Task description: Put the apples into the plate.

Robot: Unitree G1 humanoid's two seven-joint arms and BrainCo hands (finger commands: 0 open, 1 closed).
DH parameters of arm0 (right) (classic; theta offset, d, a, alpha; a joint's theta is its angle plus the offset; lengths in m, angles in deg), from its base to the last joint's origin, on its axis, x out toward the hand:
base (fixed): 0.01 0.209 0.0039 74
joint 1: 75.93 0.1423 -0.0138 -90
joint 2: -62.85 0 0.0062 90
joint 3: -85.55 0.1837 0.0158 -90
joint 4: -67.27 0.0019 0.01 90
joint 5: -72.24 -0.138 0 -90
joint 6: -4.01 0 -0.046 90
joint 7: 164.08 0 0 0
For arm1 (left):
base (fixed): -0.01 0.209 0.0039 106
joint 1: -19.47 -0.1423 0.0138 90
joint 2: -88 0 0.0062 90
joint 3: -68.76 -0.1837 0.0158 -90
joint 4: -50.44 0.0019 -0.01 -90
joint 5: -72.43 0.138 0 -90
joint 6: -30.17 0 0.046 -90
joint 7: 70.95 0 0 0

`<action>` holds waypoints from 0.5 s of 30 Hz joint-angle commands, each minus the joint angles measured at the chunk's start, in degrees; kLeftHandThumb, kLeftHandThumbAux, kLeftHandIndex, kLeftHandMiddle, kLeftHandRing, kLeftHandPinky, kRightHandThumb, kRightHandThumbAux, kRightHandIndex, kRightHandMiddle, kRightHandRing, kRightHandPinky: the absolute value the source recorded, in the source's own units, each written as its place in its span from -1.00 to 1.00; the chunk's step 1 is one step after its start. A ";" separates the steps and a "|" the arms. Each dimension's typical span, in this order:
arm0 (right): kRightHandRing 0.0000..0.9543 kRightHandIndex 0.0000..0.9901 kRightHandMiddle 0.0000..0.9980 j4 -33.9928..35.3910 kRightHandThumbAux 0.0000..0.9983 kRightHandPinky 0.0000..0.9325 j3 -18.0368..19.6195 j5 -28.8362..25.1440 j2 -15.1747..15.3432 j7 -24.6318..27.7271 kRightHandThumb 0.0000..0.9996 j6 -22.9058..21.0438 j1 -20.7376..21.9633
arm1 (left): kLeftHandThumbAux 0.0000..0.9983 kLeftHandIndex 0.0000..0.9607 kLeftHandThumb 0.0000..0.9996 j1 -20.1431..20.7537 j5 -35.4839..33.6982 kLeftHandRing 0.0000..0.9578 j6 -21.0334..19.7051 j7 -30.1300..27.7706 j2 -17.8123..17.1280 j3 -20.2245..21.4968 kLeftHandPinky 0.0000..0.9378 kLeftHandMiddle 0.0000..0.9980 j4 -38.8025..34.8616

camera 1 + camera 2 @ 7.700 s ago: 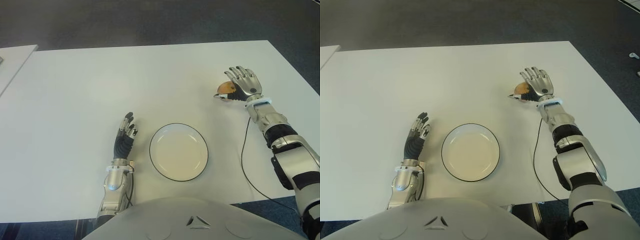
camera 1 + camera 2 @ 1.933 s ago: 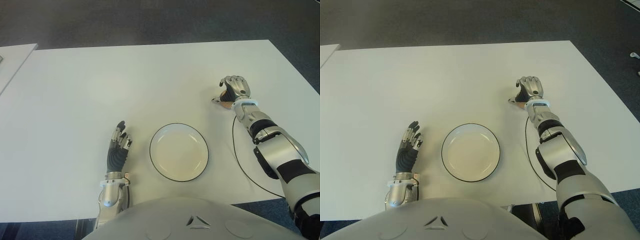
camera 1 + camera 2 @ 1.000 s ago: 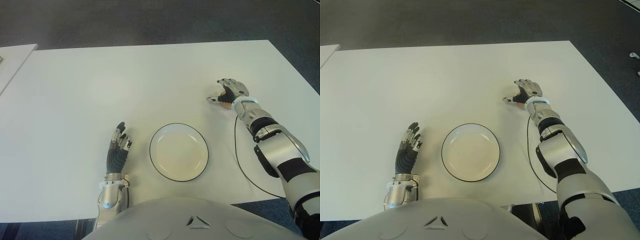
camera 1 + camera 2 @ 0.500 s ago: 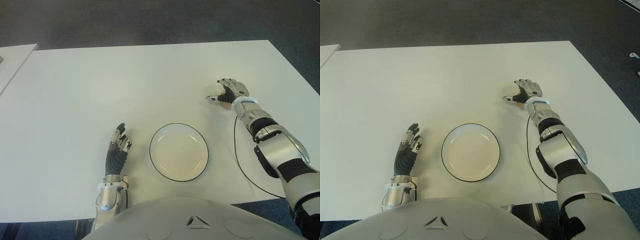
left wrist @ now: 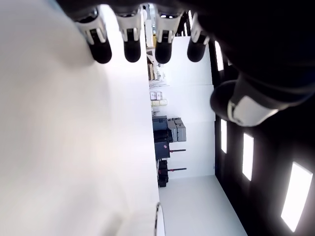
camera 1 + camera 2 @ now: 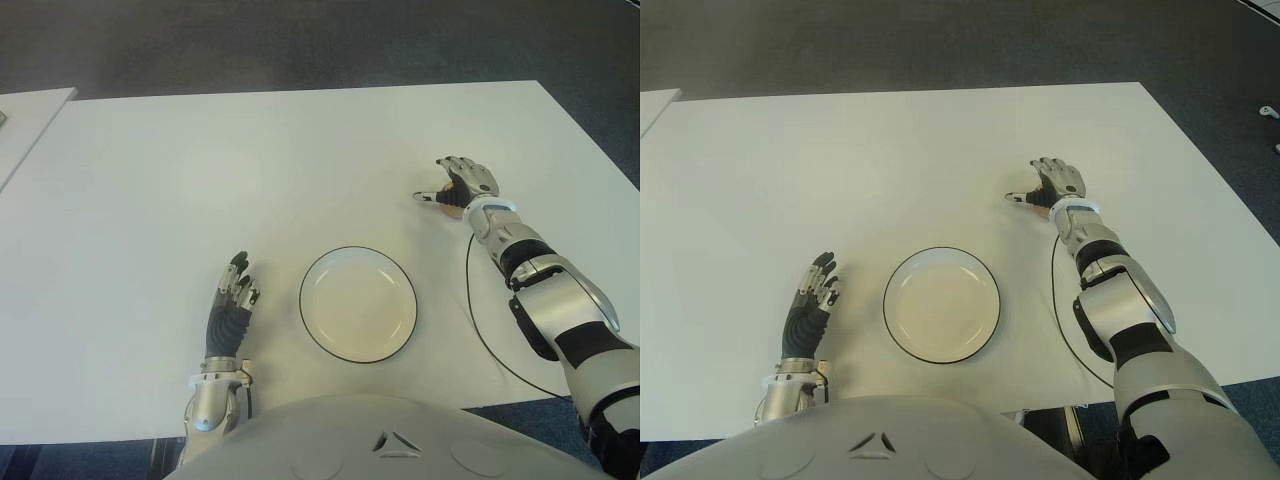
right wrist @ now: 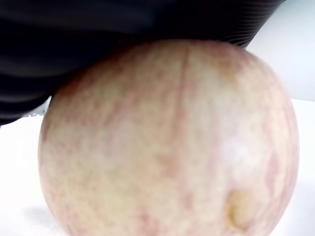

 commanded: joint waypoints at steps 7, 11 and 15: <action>-1.00 -1.00 -1.00 -0.77 -0.46 -1.00 0.02 -0.76 -0.59 -0.73 -0.67 0.50 -6.44 | -0.02 -0.97 -0.87 -4.19 -0.93 -1.00 -1.87 -1.48 -1.12 0.18 -1.00 -0.97 -2.70; -1.00 -1.00 -1.00 -0.68 -0.44 -1.00 0.04 -0.69 -0.91 -2.36 -0.66 0.40 -7.60 | -0.02 -0.97 -0.88 -4.64 -1.34 -1.00 -2.20 -1.78 -1.27 0.35 -1.00 -0.96 -3.39; -1.00 -1.00 -1.00 -0.87 -0.43 -1.00 -0.19 -0.48 -1.91 -4.13 -0.66 0.00 -8.92 | -0.02 -0.97 -0.89 -5.18 -1.47 -1.00 -2.69 -1.94 -1.62 0.49 -1.00 -0.97 -4.17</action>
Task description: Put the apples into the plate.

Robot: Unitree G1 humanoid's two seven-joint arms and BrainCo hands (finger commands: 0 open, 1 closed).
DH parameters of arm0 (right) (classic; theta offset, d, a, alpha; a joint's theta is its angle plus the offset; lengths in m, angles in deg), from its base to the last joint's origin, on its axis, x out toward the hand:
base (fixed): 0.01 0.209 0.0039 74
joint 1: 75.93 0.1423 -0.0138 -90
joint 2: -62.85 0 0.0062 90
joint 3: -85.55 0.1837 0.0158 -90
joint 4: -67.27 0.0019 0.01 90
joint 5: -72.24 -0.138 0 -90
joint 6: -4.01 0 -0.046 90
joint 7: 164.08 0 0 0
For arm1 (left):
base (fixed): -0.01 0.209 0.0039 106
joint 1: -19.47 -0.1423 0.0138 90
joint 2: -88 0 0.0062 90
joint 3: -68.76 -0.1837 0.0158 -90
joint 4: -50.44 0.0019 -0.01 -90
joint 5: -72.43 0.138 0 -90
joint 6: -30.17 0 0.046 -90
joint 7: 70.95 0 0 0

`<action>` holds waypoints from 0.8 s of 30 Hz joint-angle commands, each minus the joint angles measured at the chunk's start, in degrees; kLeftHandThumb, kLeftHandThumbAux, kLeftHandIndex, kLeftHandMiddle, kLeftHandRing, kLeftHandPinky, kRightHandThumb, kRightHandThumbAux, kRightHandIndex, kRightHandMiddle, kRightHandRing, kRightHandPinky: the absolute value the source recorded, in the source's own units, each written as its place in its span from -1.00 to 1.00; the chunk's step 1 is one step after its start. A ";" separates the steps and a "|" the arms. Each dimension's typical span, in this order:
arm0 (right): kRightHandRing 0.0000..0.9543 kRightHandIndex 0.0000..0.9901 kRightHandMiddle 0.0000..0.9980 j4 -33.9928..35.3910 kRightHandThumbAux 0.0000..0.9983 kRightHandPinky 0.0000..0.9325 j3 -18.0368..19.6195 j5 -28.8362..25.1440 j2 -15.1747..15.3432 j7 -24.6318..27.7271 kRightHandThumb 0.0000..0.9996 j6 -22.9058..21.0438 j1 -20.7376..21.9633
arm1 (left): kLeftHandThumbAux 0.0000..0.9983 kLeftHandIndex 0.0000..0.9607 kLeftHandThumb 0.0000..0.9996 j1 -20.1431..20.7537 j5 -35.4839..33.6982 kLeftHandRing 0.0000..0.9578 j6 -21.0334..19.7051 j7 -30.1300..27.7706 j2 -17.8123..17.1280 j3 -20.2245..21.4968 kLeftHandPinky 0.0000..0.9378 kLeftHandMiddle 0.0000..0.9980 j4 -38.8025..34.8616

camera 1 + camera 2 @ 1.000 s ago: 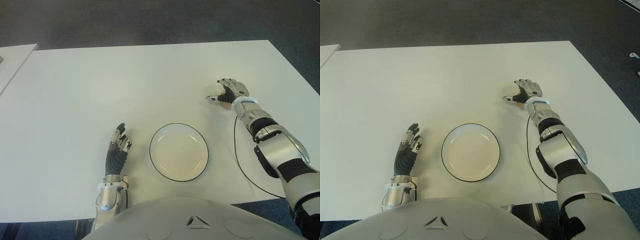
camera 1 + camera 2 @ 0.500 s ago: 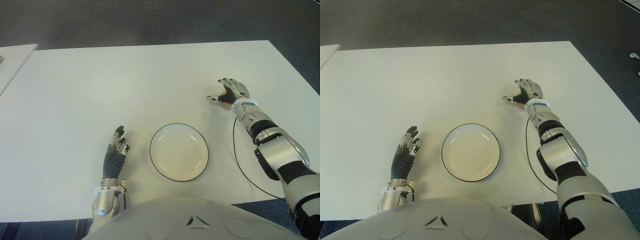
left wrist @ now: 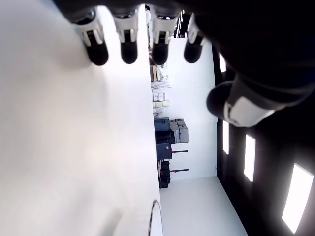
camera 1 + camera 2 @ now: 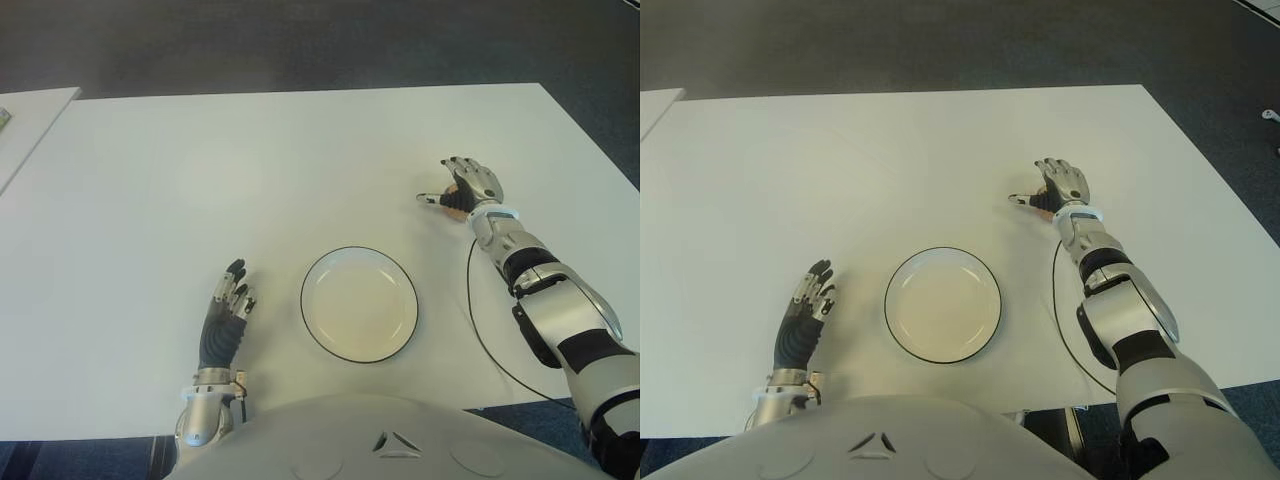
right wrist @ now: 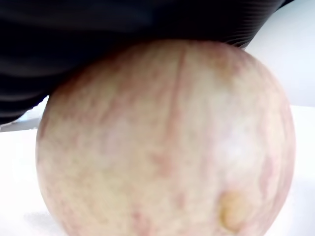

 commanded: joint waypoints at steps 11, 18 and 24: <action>-1.00 -1.00 -1.00 -3.83 -0.42 -1.00 -1.10 -0.09 -5.23 -2.54 -0.72 -2.15 -8.54 | -0.04 -0.97 -0.87 -2.55 -0.94 -1.00 -1.81 -1.35 -1.26 0.41 -1.00 -0.97 -1.90; -1.00 -1.00 -1.00 -3.92 -0.42 -1.00 -0.89 -0.39 -5.61 -2.74 -0.74 -2.81 -9.00 | -0.03 -0.98 -0.86 -3.14 -1.22 -1.00 -2.53 -1.83 -1.69 0.81 -1.00 -0.98 -2.87; -1.00 -1.00 -1.00 -3.94 -0.42 -1.00 -0.39 -0.99 -5.82 -2.41 -0.74 -3.00 -9.44 | -0.01 -0.98 -0.86 -3.66 -2.01 -1.00 -2.62 -2.38 -2.10 0.91 -1.00 -0.98 -3.37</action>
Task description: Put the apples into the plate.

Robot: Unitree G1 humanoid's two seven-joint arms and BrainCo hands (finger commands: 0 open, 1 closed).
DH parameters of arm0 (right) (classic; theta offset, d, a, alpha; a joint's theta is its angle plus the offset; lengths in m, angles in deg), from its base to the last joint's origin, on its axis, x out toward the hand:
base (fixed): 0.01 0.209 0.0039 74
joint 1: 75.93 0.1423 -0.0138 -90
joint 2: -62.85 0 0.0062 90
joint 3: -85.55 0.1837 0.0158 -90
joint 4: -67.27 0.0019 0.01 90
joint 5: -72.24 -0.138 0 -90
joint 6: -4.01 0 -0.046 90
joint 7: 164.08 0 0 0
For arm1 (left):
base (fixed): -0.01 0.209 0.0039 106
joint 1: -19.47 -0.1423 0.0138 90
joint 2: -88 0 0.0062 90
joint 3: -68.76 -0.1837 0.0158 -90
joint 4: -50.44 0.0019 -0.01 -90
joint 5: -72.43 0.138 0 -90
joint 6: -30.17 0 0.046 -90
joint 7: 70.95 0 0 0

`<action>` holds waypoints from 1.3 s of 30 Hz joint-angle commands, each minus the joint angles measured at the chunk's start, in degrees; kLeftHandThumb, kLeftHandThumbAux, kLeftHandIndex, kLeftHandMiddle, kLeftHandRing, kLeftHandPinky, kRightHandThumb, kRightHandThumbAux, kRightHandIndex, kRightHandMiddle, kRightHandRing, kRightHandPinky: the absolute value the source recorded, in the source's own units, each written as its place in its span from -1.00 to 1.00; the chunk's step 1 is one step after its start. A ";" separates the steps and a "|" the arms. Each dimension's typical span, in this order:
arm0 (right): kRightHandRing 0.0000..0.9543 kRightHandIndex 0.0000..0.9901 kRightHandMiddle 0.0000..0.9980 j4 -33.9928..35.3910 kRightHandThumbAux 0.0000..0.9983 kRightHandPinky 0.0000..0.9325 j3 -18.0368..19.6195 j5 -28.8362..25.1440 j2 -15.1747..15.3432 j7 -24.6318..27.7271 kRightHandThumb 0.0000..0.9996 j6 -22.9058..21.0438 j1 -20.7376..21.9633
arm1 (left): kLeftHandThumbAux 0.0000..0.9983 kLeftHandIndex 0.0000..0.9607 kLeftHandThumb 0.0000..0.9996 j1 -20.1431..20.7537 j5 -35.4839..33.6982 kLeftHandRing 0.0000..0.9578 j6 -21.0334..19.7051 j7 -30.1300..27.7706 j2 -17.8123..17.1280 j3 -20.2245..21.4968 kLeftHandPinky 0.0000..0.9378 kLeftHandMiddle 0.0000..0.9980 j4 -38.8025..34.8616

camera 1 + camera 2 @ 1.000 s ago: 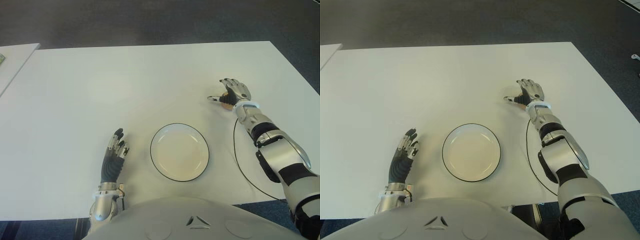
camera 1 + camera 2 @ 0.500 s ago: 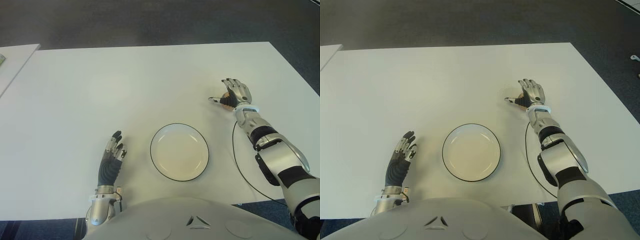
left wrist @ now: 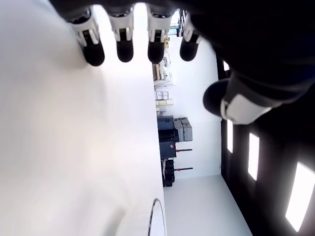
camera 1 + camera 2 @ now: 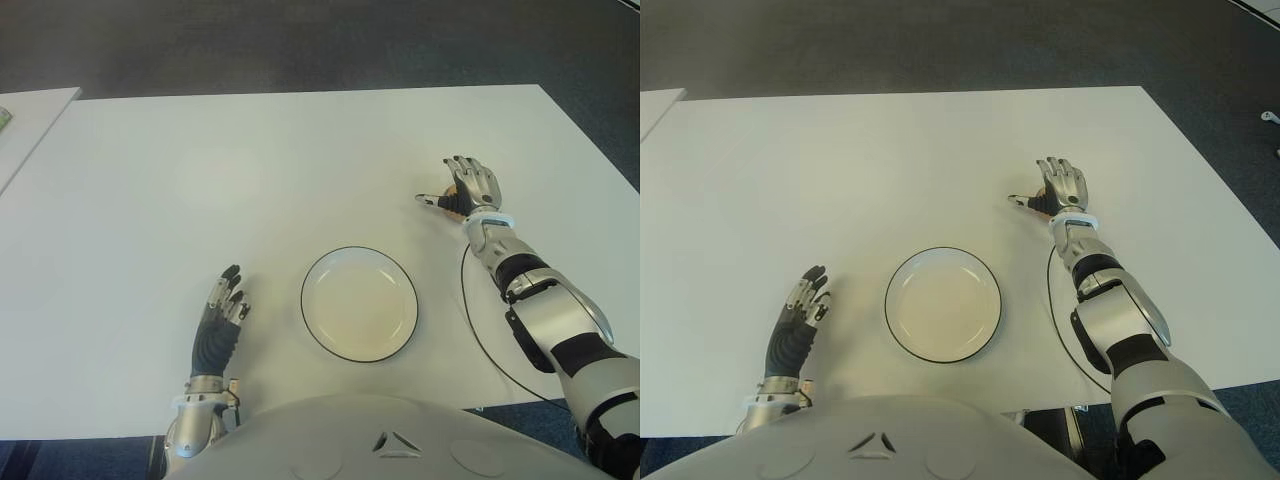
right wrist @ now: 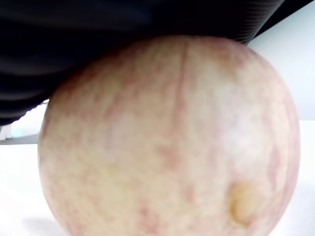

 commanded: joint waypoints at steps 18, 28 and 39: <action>-1.00 -1.00 -1.00 -3.78 -0.41 -1.00 -0.40 -1.03 -3.63 4.00 -0.72 -1.21 -9.01 | 0.02 -0.96 -0.86 -2.07 -0.82 -1.00 -2.91 -1.21 -0.80 0.03 -1.00 -0.98 -2.54; 0.12 -0.19 0.12 -3.67 0.10 0.09 -0.48 -0.45 -3.74 -0.80 0.01 -1.96 -8.97 | 0.01 -0.96 -0.84 -2.50 -1.10 -1.00 -4.34 -1.28 -0.62 -0.33 -1.00 -0.99 -4.20; 0.58 -0.11 0.55 -2.89 0.42 0.56 2.79 -3.62 -3.53 -4.68 0.43 2.41 -9.96 | 0.04 -0.95 -0.83 -2.76 -2.61 -1.00 -3.81 -2.15 -0.69 -0.47 -1.00 -0.98 -4.53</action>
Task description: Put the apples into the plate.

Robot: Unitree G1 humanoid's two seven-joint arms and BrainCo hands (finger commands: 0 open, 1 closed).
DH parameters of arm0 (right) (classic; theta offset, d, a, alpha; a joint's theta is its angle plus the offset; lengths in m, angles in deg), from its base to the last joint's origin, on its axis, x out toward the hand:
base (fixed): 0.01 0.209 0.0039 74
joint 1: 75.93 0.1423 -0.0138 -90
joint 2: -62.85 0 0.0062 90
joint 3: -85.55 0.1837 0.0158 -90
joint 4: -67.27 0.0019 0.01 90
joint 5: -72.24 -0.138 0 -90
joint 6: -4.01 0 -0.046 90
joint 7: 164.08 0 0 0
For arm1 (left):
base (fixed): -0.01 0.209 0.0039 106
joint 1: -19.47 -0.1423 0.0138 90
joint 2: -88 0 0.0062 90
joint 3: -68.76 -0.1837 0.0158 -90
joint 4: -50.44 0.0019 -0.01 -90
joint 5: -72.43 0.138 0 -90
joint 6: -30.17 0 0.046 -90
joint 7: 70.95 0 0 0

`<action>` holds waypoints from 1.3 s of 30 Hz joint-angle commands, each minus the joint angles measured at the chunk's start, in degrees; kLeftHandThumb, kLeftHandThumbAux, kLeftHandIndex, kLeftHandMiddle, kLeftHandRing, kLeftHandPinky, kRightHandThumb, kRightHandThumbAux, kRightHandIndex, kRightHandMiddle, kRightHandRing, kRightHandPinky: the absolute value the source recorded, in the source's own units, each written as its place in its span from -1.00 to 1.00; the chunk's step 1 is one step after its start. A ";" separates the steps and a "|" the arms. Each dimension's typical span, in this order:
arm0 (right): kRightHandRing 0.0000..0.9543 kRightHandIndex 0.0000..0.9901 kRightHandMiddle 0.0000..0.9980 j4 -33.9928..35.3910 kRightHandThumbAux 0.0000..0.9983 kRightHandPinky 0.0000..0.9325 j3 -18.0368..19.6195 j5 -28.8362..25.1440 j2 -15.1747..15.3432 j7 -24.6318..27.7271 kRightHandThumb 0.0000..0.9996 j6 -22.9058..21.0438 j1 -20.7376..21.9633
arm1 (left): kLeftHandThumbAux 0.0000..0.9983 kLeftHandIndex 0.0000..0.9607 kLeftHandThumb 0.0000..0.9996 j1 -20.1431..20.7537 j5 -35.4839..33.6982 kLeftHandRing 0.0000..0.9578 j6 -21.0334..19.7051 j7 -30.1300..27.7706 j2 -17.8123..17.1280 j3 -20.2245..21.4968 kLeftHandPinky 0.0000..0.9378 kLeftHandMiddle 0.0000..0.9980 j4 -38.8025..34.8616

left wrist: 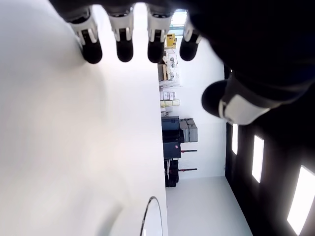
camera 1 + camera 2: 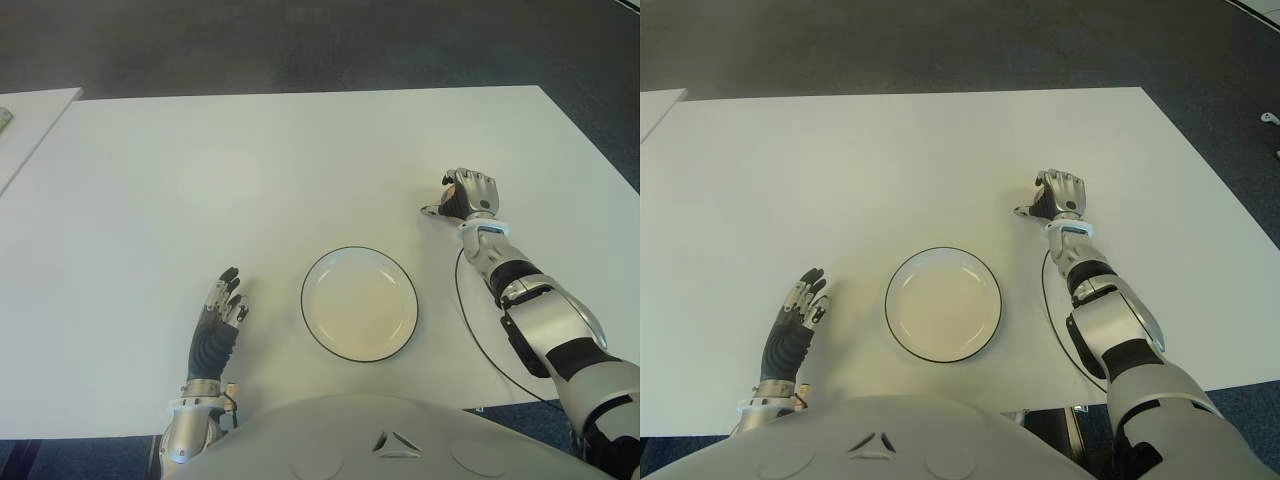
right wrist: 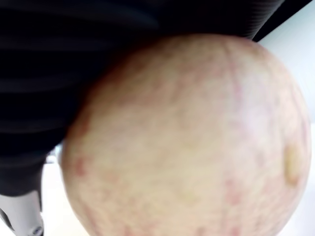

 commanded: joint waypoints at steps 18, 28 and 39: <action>0.35 -0.11 0.40 -2.63 0.42 0.26 2.59 -3.31 -1.85 1.30 0.46 4.67 -7.49 | 0.01 -1.00 -0.84 -0.58 -1.65 -1.00 0.69 -2.29 -1.13 0.32 -1.00 -1.00 0.27; 0.33 -0.11 0.38 -2.56 0.41 0.20 2.57 -3.52 -1.68 0.67 0.45 4.85 -7.29 | 0.02 -1.00 -0.86 -0.56 -1.28 -1.00 1.14 -2.02 -1.37 0.35 -1.00 -1.00 0.52; 0.41 -0.11 0.46 -2.44 0.41 0.28 2.85 -3.80 -1.59 0.73 0.45 5.10 -7.25 | 0.01 -1.00 -0.87 -0.83 -1.92 -1.00 1.58 -2.27 -1.36 0.42 -1.00 -1.00 0.42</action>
